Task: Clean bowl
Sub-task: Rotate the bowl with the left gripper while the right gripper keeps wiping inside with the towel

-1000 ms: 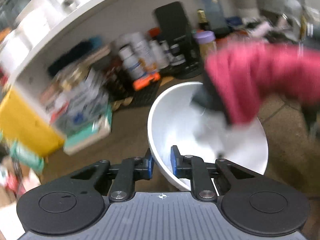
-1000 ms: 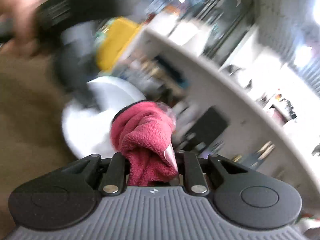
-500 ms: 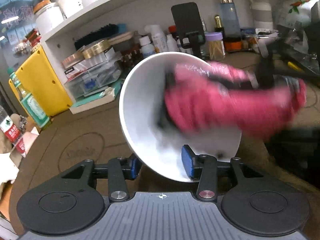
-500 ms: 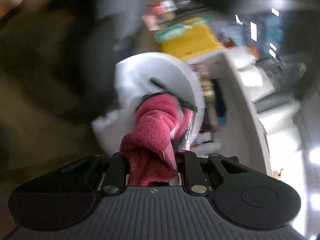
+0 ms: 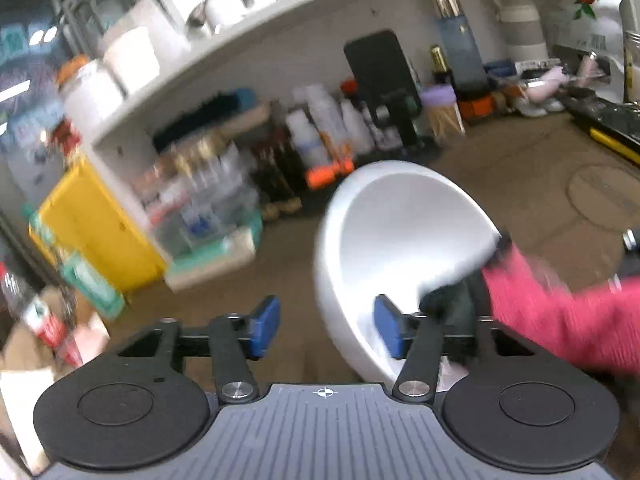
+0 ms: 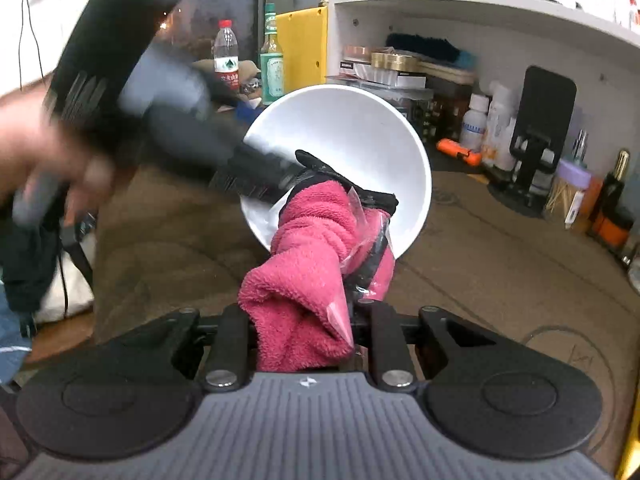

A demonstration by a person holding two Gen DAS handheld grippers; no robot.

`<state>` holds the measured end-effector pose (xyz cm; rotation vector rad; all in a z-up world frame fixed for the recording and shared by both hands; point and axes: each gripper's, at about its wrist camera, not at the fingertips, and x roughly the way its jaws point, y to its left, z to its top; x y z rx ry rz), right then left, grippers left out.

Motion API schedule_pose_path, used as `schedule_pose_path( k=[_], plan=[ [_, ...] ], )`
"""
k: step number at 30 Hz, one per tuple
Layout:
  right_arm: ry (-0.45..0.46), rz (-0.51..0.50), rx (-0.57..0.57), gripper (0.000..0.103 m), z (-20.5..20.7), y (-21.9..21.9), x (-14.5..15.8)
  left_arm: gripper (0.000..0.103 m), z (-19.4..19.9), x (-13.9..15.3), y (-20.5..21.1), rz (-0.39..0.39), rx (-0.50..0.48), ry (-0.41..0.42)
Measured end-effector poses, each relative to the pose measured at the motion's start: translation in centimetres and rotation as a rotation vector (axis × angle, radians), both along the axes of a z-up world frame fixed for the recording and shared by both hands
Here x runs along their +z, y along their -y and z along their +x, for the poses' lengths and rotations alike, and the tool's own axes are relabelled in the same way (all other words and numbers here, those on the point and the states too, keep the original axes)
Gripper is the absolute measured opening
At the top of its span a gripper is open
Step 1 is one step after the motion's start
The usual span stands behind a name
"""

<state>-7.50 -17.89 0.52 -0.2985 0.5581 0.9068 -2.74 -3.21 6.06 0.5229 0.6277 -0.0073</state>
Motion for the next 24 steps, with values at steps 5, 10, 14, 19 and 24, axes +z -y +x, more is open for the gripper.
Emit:
schedule_pose_path(
  k=[5, 10, 14, 19, 24],
  plan=[
    [0.0, 0.004, -0.025, 0.022, 0.4, 0.3, 0.2, 0.019, 2.2, -0.2, -0.2, -0.031, -0.066, -0.11],
    [0.101, 0.004, -0.105, 0.02, 1.3, 0.5, 2.0, 0.021, -0.3, -1.0, -0.7, -0.064, -0.004, -0.073],
    [0.175, 0.035, -0.085, 0.02, 2.1, -0.5, 6.0, 0.04, -2.5, -2.4, -1.1, -0.123, 0.076, -0.07],
    [0.052, 0.077, -0.071, 0.02, 2.5, -1.3, 6.2, 0.05, -4.2, -4.1, -1.0, -0.196, 0.111, -0.026],
    [-0.097, 0.011, -0.06, 0.02, 1.5, -1.1, 3.4, 0.045, -3.6, -3.7, -1.1, -0.184, 0.084, -0.027]
  ],
)
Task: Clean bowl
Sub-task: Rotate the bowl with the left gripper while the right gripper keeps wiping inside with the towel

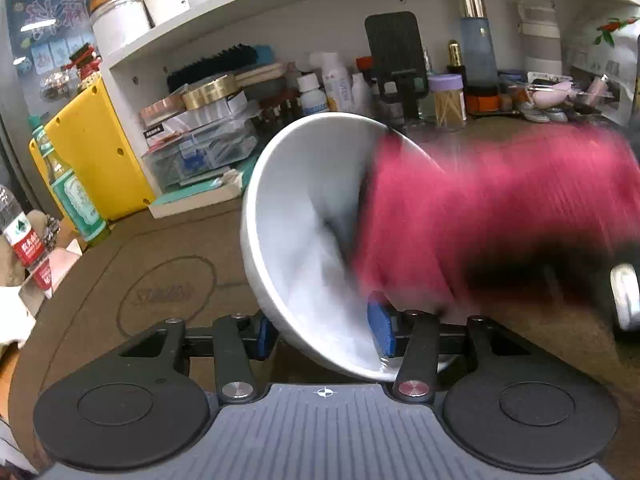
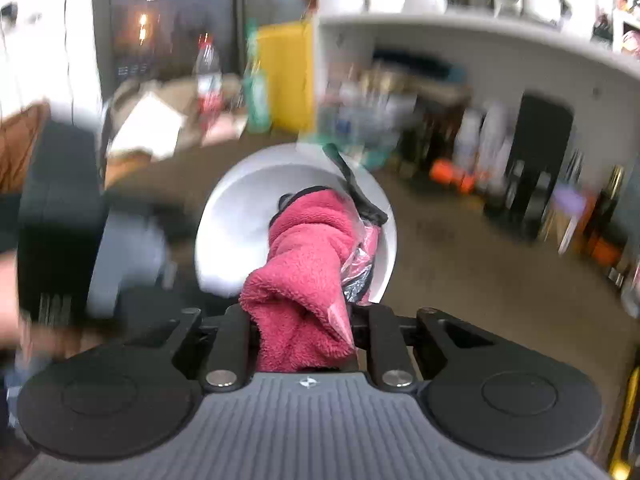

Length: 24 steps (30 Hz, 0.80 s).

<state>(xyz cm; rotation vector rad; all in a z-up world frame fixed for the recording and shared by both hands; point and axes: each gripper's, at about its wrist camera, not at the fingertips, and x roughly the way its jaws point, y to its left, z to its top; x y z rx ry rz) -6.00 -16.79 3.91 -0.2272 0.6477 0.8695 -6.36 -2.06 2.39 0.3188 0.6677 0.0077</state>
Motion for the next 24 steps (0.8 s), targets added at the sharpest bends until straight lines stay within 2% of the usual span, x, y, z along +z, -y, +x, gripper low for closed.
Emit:
schedule_pose_path(
  k=[2, 5, 8, 10, 13, 15, 17, 19, 21, 24],
  plan=[
    [-0.041, -0.023, -0.018, 0.02, 0.3, 0.1, -0.7, 0.045, 0.1, 0.1, 0.1, 0.0, -0.017, -0.007],
    [-0.008, -0.028, -0.073, 0.02, 2.1, -0.3, 0.3, 0.046, -0.4, -0.1, 0.2, -0.011, -0.04, -0.018],
    [0.026, 0.012, -0.08, 0.021, 4.1, -1.4, 1.8, 0.046, -0.6, -0.1, -0.3, -0.03, -0.06, -0.032],
    [0.07, 0.04, -0.047, 0.021, 4.3, -2.4, 2.7, 0.046, -0.5, 0.0, -0.6, -0.039, -0.066, -0.042],
    [0.176, 0.096, 0.088, 0.021, 2.4, -3.6, 4.4, 0.046, -0.1, 0.0, -1.2, -0.064, -0.06, -0.049],
    [0.197, 0.12, 0.143, 0.021, 0.8, -2.9, 4.4, 0.046, 0.1, 0.0, -1.6, -0.069, -0.06, -0.05],
    [0.13, 0.112, 0.106, 0.021, 0.6, -1.7, 3.5, 0.049, 0.4, 0.3, -2.0, -0.034, -0.065, -0.054],
    [0.052, 0.063, 0.011, 0.021, 1.3, -0.5, 1.5, 0.05, 0.6, 0.6, -2.2, -0.011, -0.062, -0.048],
    [-0.007, 0.064, -0.029, 0.021, 2.0, 0.1, -0.2, 0.07, 0.8, 1.3, -2.6, -0.008, -0.049, -0.023],
    [-0.053, 0.089, -0.06, 0.021, 2.3, 0.8, -1.5, 0.074, 1.5, 3.3, -3.0, 0.0, -0.031, 0.026]
  ],
)
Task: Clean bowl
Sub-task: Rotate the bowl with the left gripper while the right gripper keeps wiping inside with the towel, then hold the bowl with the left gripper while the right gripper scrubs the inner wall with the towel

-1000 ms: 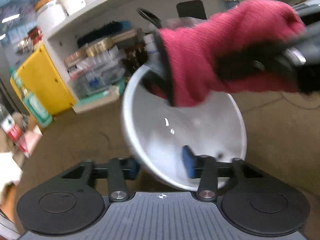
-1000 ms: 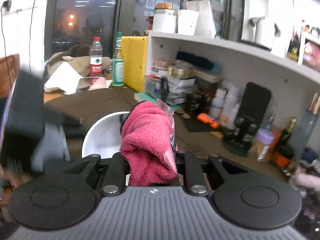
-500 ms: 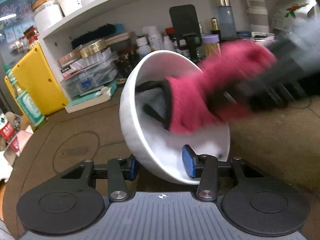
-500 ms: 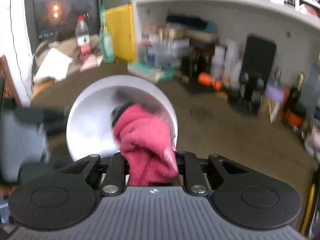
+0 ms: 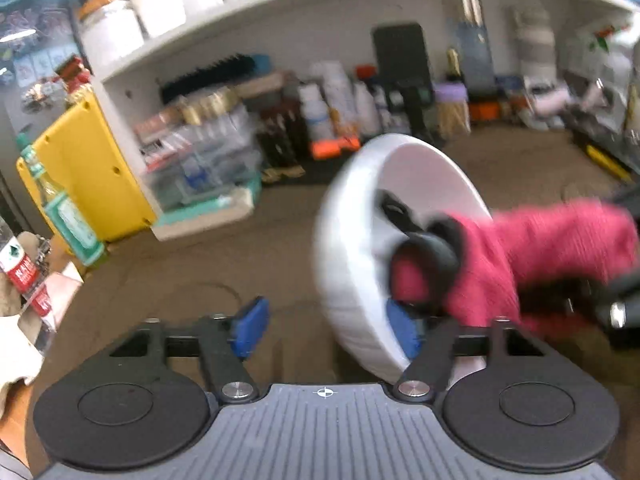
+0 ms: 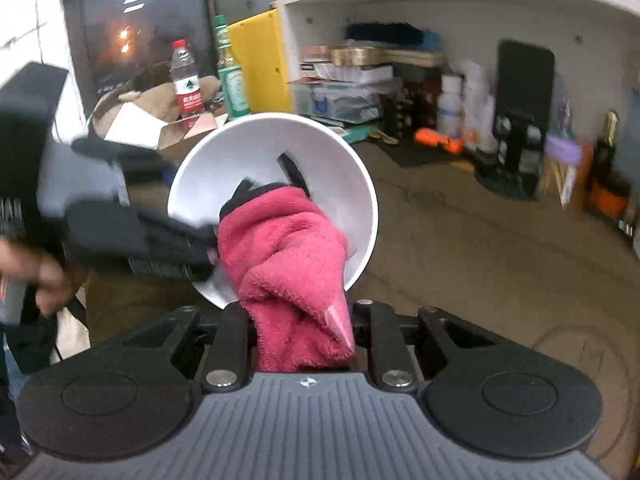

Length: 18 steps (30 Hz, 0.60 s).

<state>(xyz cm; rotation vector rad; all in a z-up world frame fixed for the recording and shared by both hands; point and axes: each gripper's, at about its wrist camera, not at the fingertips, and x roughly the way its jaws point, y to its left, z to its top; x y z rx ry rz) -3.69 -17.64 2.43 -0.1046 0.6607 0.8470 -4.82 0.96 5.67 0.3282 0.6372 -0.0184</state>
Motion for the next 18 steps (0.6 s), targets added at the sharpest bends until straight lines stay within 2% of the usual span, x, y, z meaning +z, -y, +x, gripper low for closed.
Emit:
schedule_pose_path(
  k=[4, 5, 6, 7, 8, 9, 10, 13, 16, 17, 18],
  plan=[
    [-0.057, 0.039, -0.029, 0.021, 0.3, 0.4, -0.5, 0.072, 1.4, 0.9, 0.9, 0.062, -0.022, 0.021],
    [-0.08, 0.055, -0.035, 0.021, 0.5, 0.6, -0.6, 0.064, 1.9, 0.9, 1.3, 0.085, -0.037, 0.018],
    [-0.097, 0.068, -0.043, 0.022, 0.6, 0.7, -0.7, 0.042, 2.2, 0.8, 1.4, 0.084, -0.052, 0.006],
    [-0.125, 0.089, -0.059, 0.023, 0.9, 0.9, -0.7, 0.027, 2.6, 0.6, 1.6, 0.066, -0.087, -0.032],
    [-0.151, 0.11, -0.077, 0.024, 1.1, 1.2, -0.6, 0.021, 2.8, 0.1, 1.9, 0.058, -0.116, -0.081],
    [-0.183, 0.138, -0.102, 0.025, 1.6, 1.5, -0.5, 0.025, 2.4, -0.6, 2.6, 0.121, -0.128, -0.079],
    [-0.215, 0.167, -0.138, 0.025, 2.4, 2.0, -0.4, 0.026, 2.3, -0.7, 2.6, 0.133, -0.131, -0.082],
    [-0.181, 0.161, -0.197, 0.026, 3.6, 2.3, 0.5, 0.03, 1.0, -1.5, 2.3, 0.112, -0.162, -0.124],
    [-0.104, 0.134, -0.191, 0.026, 4.8, 1.0, 2.0, 0.034, 0.0, -2.3, 2.0, 0.073, -0.138, -0.128],
    [-0.063, 0.11, -0.185, 0.025, 4.6, 0.2, 2.2, 0.035, -0.4, -2.5, 1.8, 0.053, -0.12, -0.124],
    [0.02, 0.054, -0.174, 0.026, 4.0, -1.2, 2.6, 0.036, -0.4, -2.5, 1.8, 0.048, -0.116, -0.123]
  ],
)
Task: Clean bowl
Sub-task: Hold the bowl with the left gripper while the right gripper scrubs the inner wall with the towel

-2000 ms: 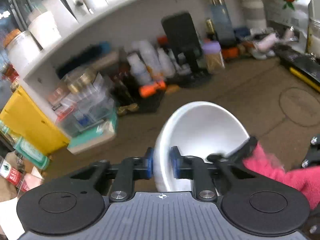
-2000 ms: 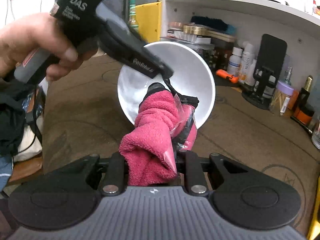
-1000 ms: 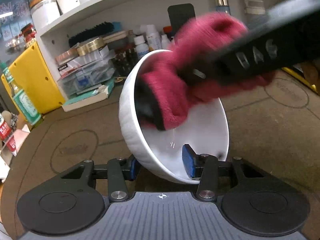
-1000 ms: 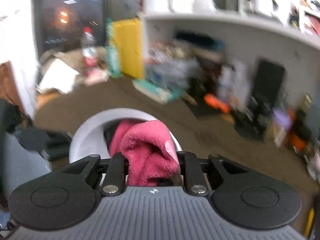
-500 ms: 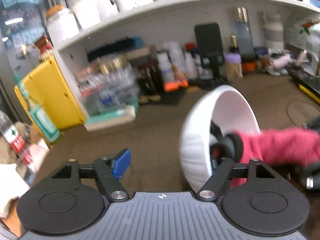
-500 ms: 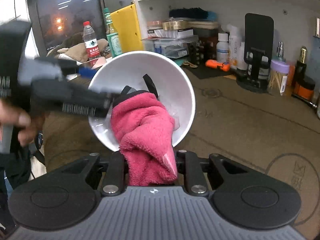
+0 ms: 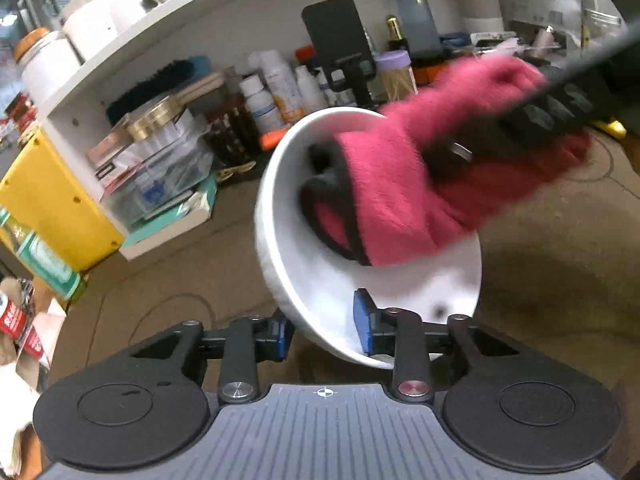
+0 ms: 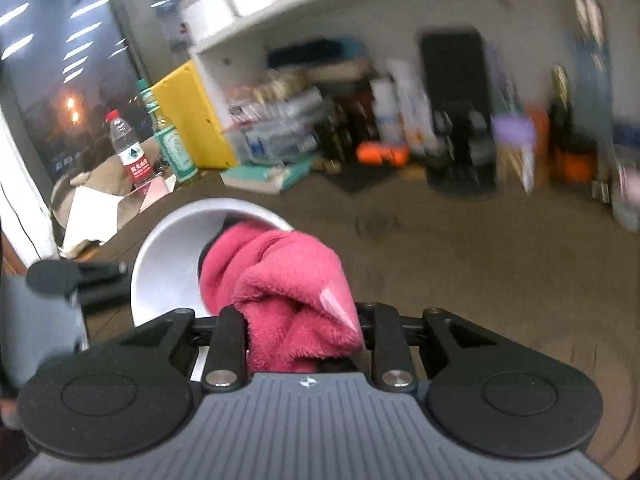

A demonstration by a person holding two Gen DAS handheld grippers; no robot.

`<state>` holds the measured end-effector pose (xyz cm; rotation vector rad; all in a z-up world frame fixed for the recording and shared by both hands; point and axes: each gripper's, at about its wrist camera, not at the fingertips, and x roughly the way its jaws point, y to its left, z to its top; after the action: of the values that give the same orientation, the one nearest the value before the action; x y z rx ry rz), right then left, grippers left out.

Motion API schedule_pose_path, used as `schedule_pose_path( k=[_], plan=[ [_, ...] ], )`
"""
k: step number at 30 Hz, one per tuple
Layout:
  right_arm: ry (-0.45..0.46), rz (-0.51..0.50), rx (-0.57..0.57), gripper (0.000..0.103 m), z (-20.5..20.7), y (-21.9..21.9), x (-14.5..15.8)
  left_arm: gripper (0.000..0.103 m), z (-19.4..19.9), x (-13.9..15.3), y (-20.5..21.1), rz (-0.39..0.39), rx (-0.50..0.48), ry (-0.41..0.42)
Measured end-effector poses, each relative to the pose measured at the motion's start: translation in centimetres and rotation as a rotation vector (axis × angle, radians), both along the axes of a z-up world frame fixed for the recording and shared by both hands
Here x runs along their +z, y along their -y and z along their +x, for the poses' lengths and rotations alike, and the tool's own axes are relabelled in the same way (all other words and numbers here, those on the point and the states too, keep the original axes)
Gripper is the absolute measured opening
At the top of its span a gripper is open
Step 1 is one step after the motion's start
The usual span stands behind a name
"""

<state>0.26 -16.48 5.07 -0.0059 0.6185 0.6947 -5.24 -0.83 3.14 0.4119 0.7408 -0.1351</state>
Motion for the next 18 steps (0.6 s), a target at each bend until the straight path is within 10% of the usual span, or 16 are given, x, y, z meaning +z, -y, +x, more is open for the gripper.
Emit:
schedule_pose_path(
  k=[7, 18],
  plan=[
    [0.297, -0.071, 0.13, 0.022, -5.4, -2.1, 1.6, 0.035, -1.1, -0.1, -1.0, -0.089, 0.054, 0.034],
    [0.167, -0.192, 0.082, 0.023, -6.7, -1.0, -3.0, 0.038, 0.6, 3.7, -0.2, -0.018, 0.065, 0.134]
  ],
)
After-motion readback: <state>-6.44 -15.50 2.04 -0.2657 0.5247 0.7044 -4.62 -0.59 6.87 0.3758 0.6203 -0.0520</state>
